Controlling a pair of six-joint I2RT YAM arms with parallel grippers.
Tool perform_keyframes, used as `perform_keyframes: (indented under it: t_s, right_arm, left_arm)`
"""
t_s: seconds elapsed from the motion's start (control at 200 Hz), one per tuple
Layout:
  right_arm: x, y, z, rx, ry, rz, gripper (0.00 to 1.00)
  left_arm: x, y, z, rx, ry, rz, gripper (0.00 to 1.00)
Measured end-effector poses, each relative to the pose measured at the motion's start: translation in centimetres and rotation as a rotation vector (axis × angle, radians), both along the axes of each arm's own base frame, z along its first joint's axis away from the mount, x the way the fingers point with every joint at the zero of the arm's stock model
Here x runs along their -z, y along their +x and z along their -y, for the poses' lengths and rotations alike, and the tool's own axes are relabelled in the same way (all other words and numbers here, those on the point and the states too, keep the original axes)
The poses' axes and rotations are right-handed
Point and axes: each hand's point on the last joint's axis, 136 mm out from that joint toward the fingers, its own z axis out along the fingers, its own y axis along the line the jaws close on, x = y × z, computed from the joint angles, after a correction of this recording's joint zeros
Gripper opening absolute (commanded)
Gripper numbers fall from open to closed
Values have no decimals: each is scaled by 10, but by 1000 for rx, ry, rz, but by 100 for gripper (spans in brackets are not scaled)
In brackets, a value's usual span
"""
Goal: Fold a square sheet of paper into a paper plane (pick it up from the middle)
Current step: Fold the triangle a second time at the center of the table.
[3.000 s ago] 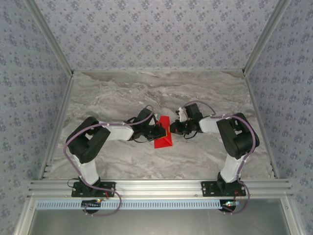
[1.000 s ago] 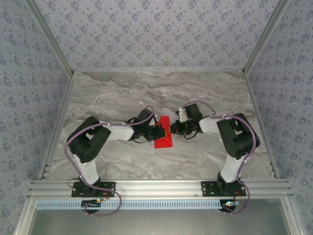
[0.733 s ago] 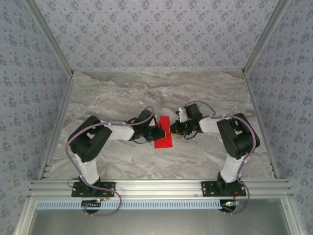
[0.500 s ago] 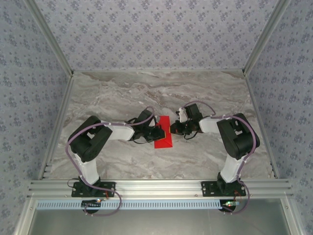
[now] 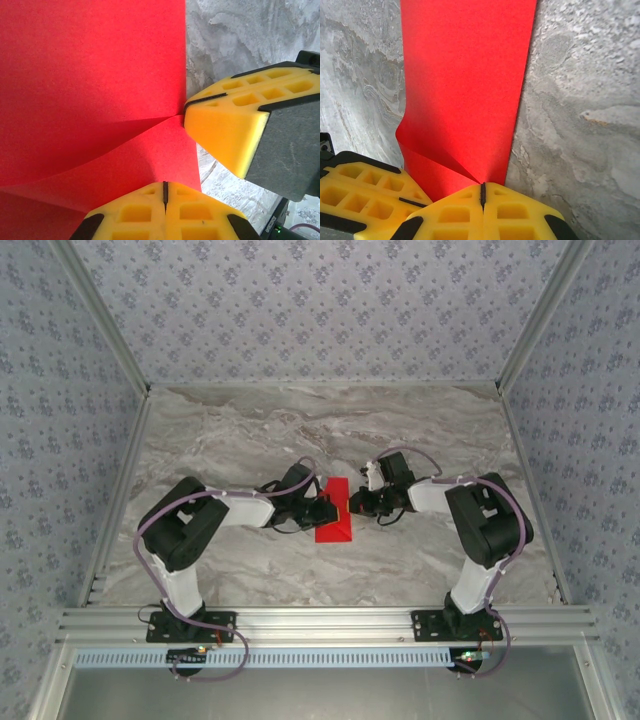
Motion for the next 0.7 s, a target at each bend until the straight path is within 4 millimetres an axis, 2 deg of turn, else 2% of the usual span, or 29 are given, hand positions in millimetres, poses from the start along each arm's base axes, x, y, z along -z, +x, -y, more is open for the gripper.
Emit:
perform_keyframes:
  t_s: [0.195, 0.7]
  right_arm:
    - [-3, -2, 0, -2, 0, 2, 4]
    - [0, -5, 0, -5, -9, -6, 4]
  left_arm:
    - [-6, 1, 0, -3, -8, 13, 2]
    - [-4, 3, -3, -12, 11, 24, 2]
